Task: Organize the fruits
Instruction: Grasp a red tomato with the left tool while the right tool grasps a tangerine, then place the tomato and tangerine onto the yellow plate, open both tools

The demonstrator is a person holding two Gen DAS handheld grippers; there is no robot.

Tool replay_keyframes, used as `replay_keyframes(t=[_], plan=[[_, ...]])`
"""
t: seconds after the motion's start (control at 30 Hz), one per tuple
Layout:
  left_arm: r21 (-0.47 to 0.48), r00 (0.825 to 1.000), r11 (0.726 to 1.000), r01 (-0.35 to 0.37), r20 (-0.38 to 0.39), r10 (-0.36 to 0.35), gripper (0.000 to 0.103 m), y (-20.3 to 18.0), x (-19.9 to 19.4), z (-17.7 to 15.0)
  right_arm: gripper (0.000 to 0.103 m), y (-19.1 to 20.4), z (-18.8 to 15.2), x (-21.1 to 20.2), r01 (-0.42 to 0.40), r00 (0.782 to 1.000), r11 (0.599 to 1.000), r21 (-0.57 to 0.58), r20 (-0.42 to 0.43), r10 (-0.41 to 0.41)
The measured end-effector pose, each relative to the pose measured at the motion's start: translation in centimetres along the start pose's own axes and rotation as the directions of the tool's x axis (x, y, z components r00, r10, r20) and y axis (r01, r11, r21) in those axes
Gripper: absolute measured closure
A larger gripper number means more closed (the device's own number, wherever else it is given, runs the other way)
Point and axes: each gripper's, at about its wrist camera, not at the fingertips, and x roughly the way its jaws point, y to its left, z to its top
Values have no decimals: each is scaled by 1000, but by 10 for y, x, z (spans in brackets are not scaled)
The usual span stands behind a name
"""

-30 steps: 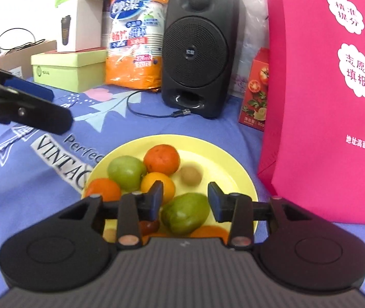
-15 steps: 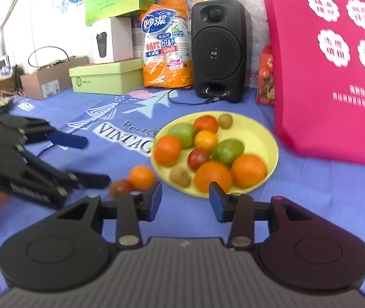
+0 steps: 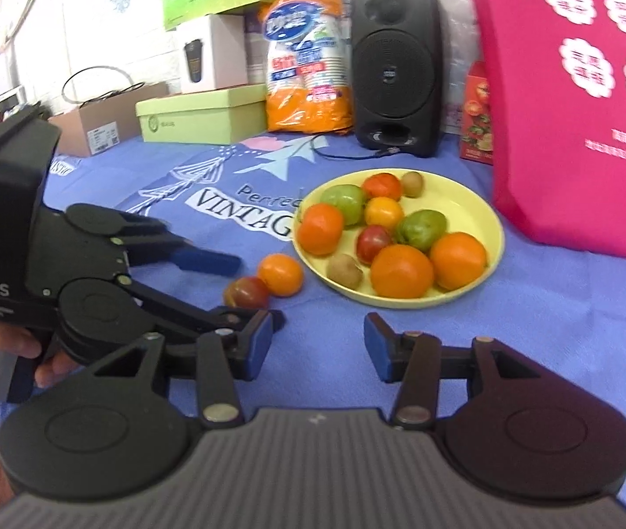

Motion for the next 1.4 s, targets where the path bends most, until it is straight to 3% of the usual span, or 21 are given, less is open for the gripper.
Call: replay_keyframes(t=[0.23, 0.4, 0.77, 0.8, 0.9, 1.4], plan=[[-1, 999, 999, -41, -26, 41, 75, 17, -16, -9, 57, 12, 11, 22, -25, 1000, 999, -30, -15, 24], [-86, 996, 993, -85, -41, 81, 75, 45, -29, -19, 57, 24, 20, 46, -47, 998, 998, -50, -44, 45], [-139, 993, 983, -116, -31, 113, 74, 61, -38, -30, 55, 39, 25, 95, 23, 997, 996, -86, -74, -30], [-142, 993, 983, -118, -29, 115, 74, 61, -39, -31, 55, 41, 25, 95, 23, 997, 995, -96, -76, -31], [-152, 993, 982, -115, -30, 112, 74, 61, -37, -31, 69, 39, 22, 89, 0, 997, 996, -88, -75, -7], [-158, 999, 987, -42, -30, 38, 74, 38, -59, -39, 69, 35, -28, 10, -24, 999, 998, -51, -50, 21]])
